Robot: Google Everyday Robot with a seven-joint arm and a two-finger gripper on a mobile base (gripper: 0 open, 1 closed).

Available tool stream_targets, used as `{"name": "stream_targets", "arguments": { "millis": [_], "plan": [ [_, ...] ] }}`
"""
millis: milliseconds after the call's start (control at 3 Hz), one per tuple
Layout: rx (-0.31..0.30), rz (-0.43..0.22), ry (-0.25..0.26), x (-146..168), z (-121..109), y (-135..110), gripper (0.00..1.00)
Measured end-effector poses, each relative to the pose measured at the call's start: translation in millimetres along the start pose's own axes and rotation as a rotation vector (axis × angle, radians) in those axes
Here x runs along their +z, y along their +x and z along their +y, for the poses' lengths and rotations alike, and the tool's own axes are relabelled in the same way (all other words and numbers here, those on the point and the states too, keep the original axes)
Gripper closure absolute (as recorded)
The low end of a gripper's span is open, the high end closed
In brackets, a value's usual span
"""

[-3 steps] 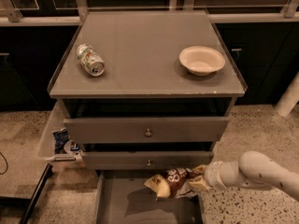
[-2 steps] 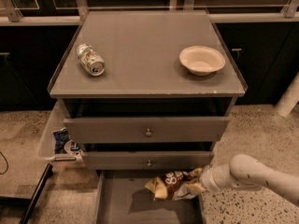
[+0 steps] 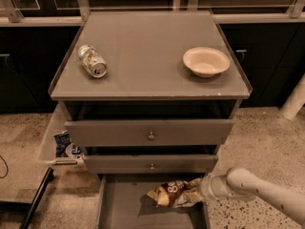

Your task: Place brown chip bag into bottom drawer

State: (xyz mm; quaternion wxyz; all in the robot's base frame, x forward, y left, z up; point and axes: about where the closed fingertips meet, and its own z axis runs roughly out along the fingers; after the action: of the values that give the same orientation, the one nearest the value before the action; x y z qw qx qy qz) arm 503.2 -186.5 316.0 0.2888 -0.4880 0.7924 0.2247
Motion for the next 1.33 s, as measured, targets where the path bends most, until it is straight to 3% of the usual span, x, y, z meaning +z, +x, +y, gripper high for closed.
{"name": "stream_targets", "arguments": {
  "millis": [333, 667, 1000, 1333],
  "plan": [
    [0.000, 0.000, 0.000, 0, 0, 0, 1.00],
    [0.031, -0.016, -0.049, 37, 3, 11, 1.00],
    [0.047, -0.020, -0.086, 102, 8, 32, 1.00],
    [0.036, -0.032, -0.069, 145, 12, 46, 1.00]
  ]
}}
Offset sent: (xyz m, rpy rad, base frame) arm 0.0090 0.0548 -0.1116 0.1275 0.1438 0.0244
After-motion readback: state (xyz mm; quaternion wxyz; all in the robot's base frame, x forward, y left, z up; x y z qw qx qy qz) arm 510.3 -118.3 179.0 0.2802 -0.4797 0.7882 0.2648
